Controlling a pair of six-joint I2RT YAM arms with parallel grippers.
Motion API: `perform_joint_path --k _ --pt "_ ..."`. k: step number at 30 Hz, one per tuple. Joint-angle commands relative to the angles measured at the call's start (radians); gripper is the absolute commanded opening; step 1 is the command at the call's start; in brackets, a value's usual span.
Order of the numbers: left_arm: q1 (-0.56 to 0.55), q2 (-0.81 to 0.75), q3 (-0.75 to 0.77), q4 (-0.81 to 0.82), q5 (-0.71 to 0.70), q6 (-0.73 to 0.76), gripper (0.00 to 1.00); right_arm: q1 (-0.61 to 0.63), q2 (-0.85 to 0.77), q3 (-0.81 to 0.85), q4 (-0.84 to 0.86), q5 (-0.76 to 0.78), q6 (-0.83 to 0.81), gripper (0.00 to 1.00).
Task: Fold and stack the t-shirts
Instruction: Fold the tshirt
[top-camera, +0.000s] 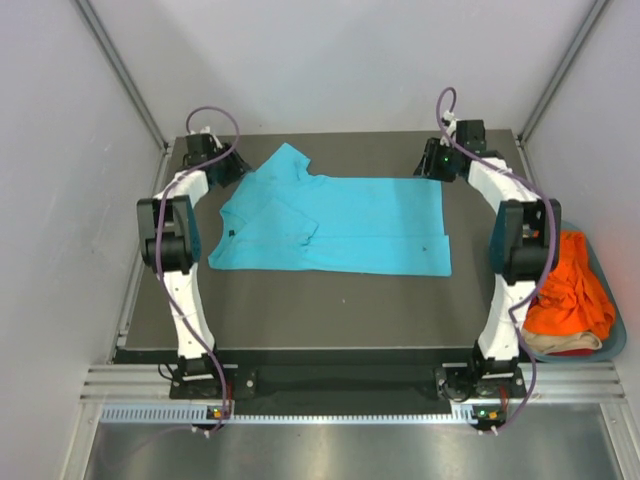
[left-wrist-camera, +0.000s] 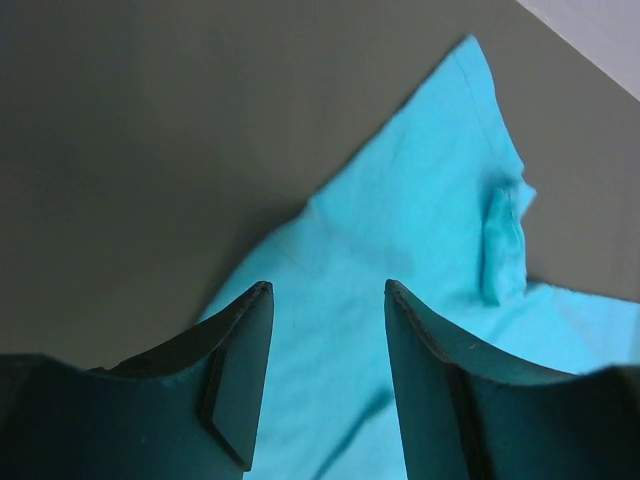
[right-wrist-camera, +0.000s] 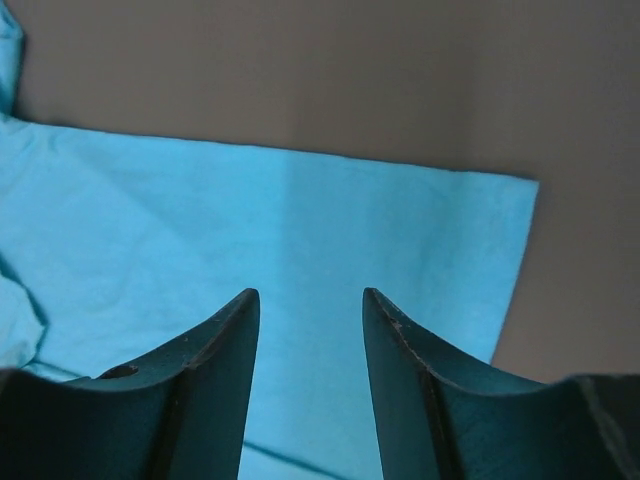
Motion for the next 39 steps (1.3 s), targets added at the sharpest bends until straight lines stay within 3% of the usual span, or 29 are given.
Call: perform_joint_path --k 1,5,10,22,27,39 --pt "0.003 0.093 0.181 0.015 0.040 0.061 0.54 -0.032 0.082 0.121 -0.053 -0.075 -0.056 0.47" --pt "0.003 0.233 0.399 -0.045 0.032 0.067 0.55 -0.057 0.136 0.146 -0.053 -0.081 -0.079 0.50" --pt "-0.004 0.360 0.521 -0.063 0.098 0.037 0.55 -0.126 0.236 0.211 -0.081 -0.113 -0.083 0.53" --pt "-0.019 0.376 0.505 -0.134 0.046 0.110 0.53 -0.159 0.386 0.400 -0.142 -0.125 -0.117 0.51" --pt "-0.019 0.360 0.496 -0.164 -0.007 0.176 0.51 -0.159 0.454 0.481 -0.191 -0.151 -0.145 0.46" --pt "-0.020 0.334 0.450 -0.151 0.082 0.260 0.47 -0.175 0.475 0.481 -0.164 -0.220 -0.143 0.27"
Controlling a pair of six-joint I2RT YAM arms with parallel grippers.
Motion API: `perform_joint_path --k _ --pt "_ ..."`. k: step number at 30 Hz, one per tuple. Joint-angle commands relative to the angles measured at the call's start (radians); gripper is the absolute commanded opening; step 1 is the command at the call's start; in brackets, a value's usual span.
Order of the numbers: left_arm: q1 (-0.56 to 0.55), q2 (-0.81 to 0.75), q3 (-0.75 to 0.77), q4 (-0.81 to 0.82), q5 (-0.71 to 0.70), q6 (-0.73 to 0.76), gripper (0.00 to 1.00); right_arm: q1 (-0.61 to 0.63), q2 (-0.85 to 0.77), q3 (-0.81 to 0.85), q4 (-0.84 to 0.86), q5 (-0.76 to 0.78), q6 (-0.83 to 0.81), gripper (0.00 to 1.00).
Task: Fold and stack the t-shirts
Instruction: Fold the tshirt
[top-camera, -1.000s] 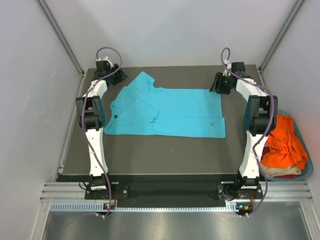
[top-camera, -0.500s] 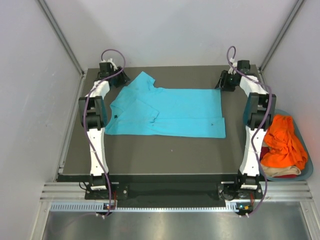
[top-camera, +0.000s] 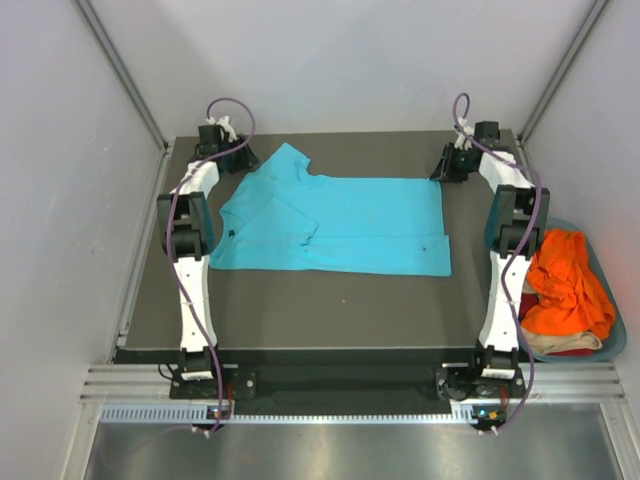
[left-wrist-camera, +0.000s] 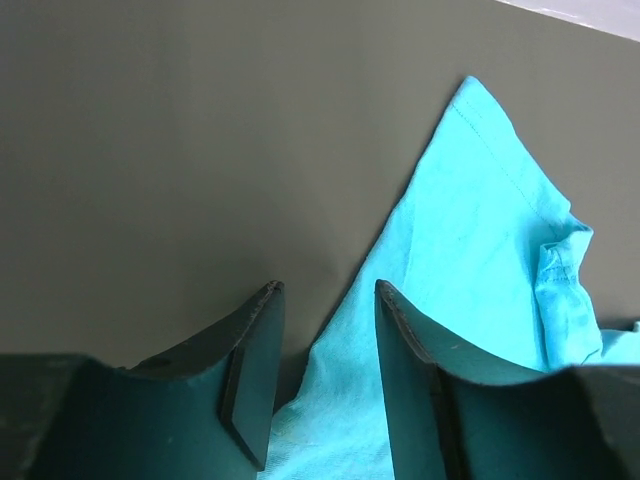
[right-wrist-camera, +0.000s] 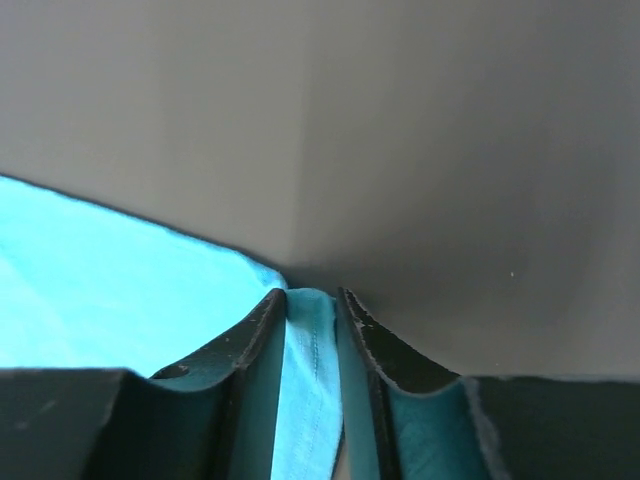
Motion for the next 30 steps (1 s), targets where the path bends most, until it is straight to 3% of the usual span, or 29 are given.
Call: perform_joint_path --k 1,5,7,9,12,14,17,25,29,30 --pt "0.001 -0.026 -0.019 -0.051 0.011 0.053 0.44 -0.012 0.027 0.038 0.020 -0.031 -0.015 0.25" --pt "0.001 -0.016 -0.007 -0.045 0.024 0.059 0.36 -0.013 0.036 0.041 0.032 -0.037 -0.003 0.15" --pt "-0.001 -0.013 0.002 -0.042 0.024 0.058 0.22 -0.013 0.040 0.043 0.043 -0.040 0.006 0.10" --pt "-0.007 -0.007 0.013 -0.036 0.025 0.058 0.17 -0.013 0.038 0.043 0.055 -0.045 0.014 0.05" --pt "-0.019 -0.007 0.027 -0.017 0.044 0.079 0.21 -0.013 0.027 0.043 0.065 -0.048 0.024 0.04" --pt "-0.030 -0.012 0.028 -0.008 0.044 0.107 0.35 -0.013 0.021 0.038 0.069 -0.048 0.035 0.04" --pt "-0.042 -0.013 0.030 -0.016 0.030 0.137 0.42 -0.013 0.010 0.024 0.083 -0.046 0.041 0.04" --pt "-0.061 -0.012 0.025 -0.071 -0.060 0.206 0.46 -0.013 0.006 0.024 0.081 -0.045 0.034 0.04" --pt "-0.099 -0.001 0.036 -0.088 -0.119 0.228 0.42 -0.013 0.006 0.020 0.092 -0.045 0.035 0.04" --pt "-0.101 0.004 0.051 -0.092 -0.130 0.225 0.35 -0.013 0.006 0.018 0.097 -0.045 0.037 0.03"
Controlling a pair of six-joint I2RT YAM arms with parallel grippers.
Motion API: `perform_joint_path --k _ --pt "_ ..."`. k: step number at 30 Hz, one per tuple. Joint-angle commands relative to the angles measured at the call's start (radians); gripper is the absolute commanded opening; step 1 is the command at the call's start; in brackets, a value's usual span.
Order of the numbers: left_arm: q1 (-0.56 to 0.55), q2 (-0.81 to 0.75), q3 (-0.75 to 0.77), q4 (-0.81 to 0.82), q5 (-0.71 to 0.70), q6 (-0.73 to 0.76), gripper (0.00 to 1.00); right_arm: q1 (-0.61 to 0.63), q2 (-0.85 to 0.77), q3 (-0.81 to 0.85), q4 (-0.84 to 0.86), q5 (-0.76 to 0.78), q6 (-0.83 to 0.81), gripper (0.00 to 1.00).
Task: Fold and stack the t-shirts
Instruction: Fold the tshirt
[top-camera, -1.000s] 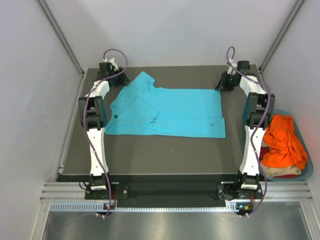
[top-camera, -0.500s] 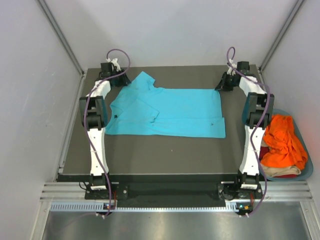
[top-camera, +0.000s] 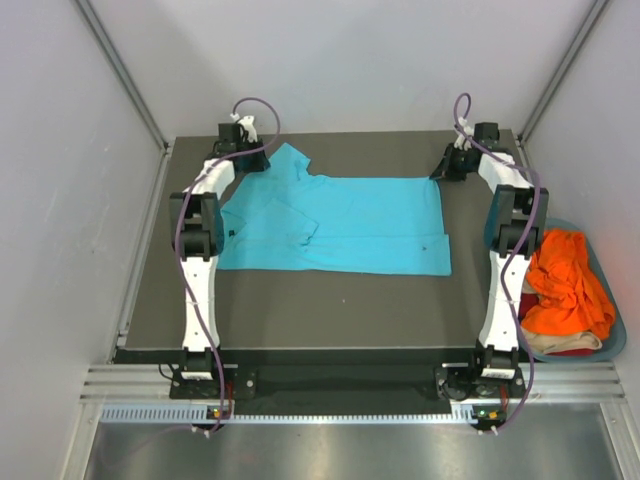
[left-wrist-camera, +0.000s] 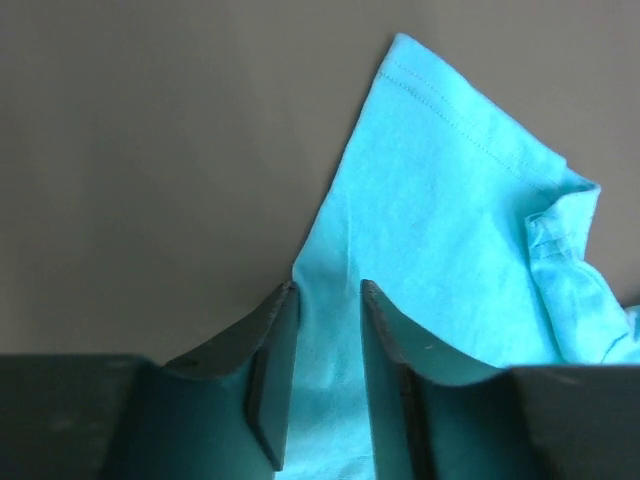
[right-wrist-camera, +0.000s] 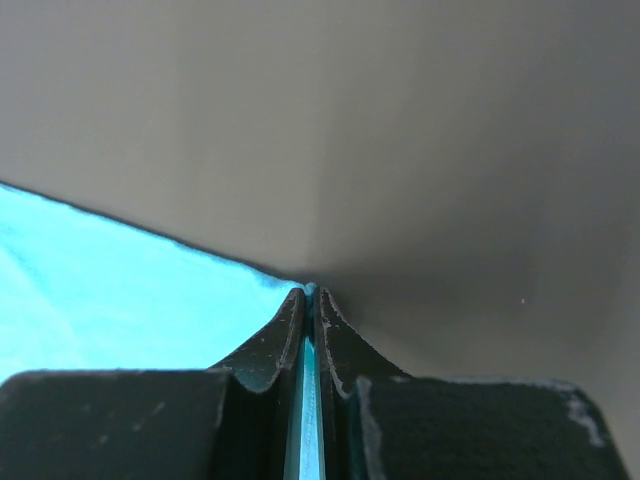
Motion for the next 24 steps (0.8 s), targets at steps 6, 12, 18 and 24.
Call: perform_joint_path --k 6,12,18,24 --pt "-0.018 0.004 0.082 -0.064 -0.121 -0.008 0.00 -0.009 -0.030 0.000 0.111 -0.012 -0.012 0.00" --pt "-0.020 -0.071 0.061 -0.028 -0.115 -0.046 0.00 -0.009 -0.147 -0.172 0.310 -0.024 -0.068 0.00" --pt "-0.020 -0.188 -0.084 0.041 -0.133 -0.033 0.00 -0.012 -0.254 -0.347 0.522 -0.017 -0.059 0.00" --pt "-0.018 -0.260 -0.151 0.050 -0.130 -0.019 0.00 -0.012 -0.279 -0.423 0.591 -0.077 -0.046 0.00"
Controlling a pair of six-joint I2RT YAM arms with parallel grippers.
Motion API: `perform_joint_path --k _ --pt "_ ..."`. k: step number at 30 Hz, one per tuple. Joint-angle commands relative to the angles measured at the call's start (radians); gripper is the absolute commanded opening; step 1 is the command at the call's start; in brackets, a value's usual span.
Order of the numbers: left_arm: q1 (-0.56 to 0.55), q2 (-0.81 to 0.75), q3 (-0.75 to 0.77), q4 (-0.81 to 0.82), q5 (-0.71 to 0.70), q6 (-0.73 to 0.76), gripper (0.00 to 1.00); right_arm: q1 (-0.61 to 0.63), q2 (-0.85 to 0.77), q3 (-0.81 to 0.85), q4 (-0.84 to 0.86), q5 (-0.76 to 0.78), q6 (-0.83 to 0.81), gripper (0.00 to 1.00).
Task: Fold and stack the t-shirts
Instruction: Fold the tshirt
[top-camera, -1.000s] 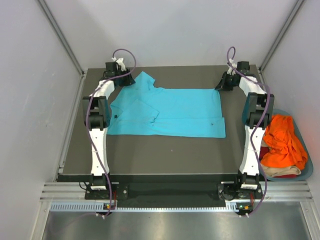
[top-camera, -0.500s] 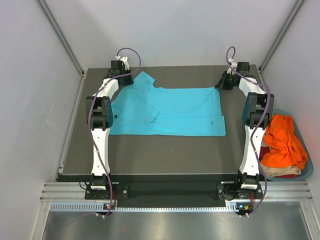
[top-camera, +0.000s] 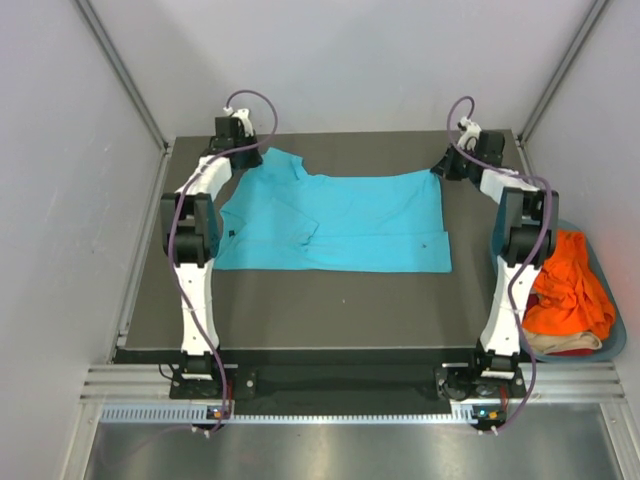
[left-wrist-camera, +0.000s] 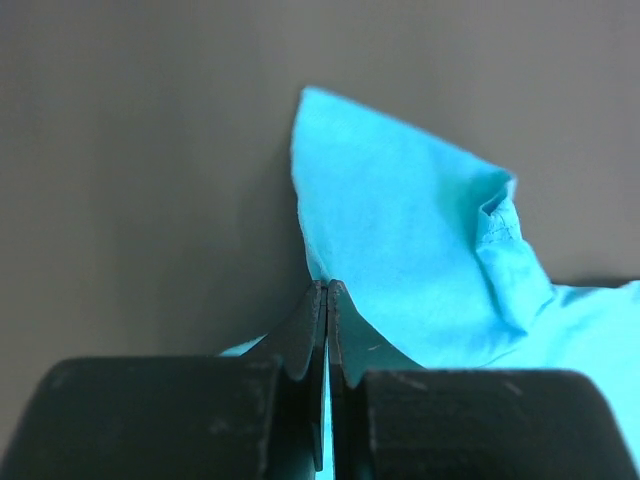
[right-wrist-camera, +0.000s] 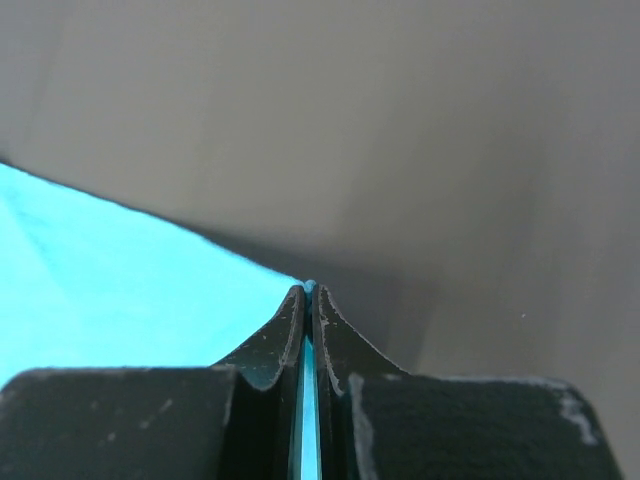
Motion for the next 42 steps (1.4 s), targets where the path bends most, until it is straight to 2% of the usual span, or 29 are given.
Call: perform_joint_path --k 1,7,16,28,37,42 --pt "0.003 -0.109 -0.024 0.069 -0.004 0.015 0.00 -0.012 -0.100 -0.082 0.189 -0.047 -0.008 0.00" --pt "0.003 -0.155 -0.069 0.071 -0.020 0.015 0.00 -0.011 -0.139 -0.129 0.202 -0.036 -0.043 0.00" --pt "0.005 -0.252 -0.222 0.099 -0.090 0.027 0.00 -0.011 -0.205 -0.247 0.220 0.055 -0.137 0.00" --pt "0.005 -0.376 -0.378 0.128 -0.134 -0.013 0.00 -0.011 -0.318 -0.408 0.305 0.044 -0.151 0.00" --pt "0.005 -0.493 -0.513 0.115 -0.175 -0.021 0.00 -0.005 -0.418 -0.533 0.346 0.110 -0.165 0.00" --pt "0.005 -0.554 -0.572 0.096 -0.192 -0.010 0.00 0.005 -0.475 -0.600 0.349 0.197 -0.204 0.00"
